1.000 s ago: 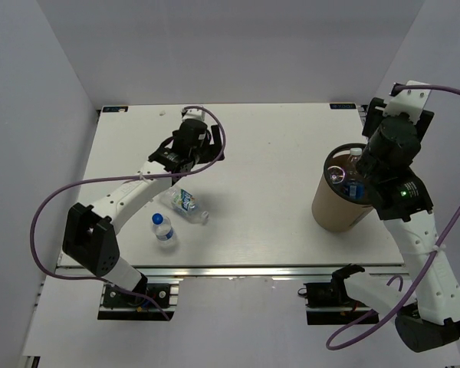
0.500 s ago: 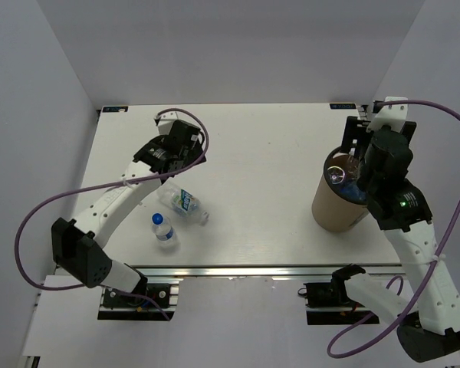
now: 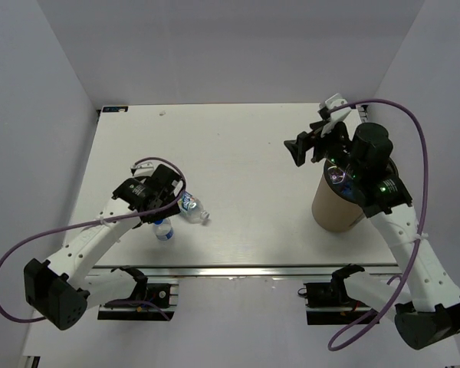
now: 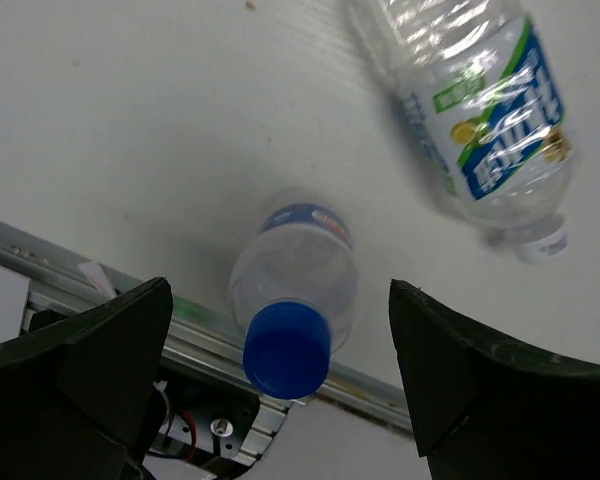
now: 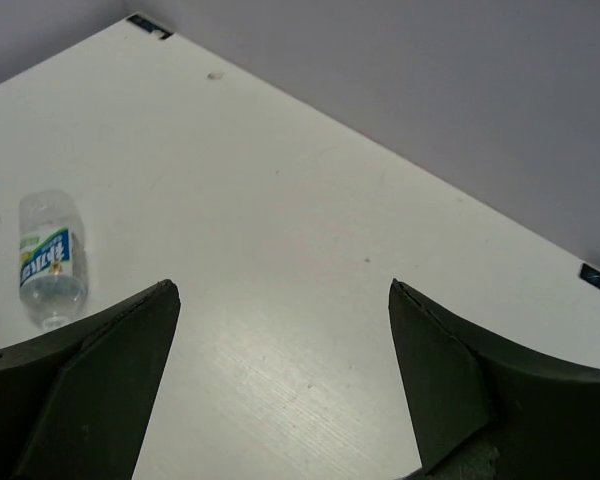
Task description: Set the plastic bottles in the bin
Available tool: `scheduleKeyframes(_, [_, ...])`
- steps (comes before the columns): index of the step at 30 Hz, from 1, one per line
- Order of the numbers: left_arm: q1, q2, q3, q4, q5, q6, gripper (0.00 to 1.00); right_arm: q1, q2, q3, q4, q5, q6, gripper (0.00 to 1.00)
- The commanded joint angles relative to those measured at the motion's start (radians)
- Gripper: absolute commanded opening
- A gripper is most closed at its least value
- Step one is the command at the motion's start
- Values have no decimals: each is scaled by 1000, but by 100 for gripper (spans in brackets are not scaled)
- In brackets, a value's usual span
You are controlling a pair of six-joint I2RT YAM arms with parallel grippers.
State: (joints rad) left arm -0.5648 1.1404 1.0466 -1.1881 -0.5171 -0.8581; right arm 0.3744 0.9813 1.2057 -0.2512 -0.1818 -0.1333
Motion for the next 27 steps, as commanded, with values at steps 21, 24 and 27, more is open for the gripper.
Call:
scheduleKeyframes(21, [0, -59, 56, 47, 336, 149, 4, 3, 43, -127, 34, -502, -263, 89])
scheduleKeyframes(24, [0, -126, 105, 99, 478, 206, 1, 4, 48, -138, -48, -763, -415, 89])
scheduleKeyframes(27, [0, -174, 127, 163, 644, 251, 0, 32, 62, -144, -134, -916, -580, 90])
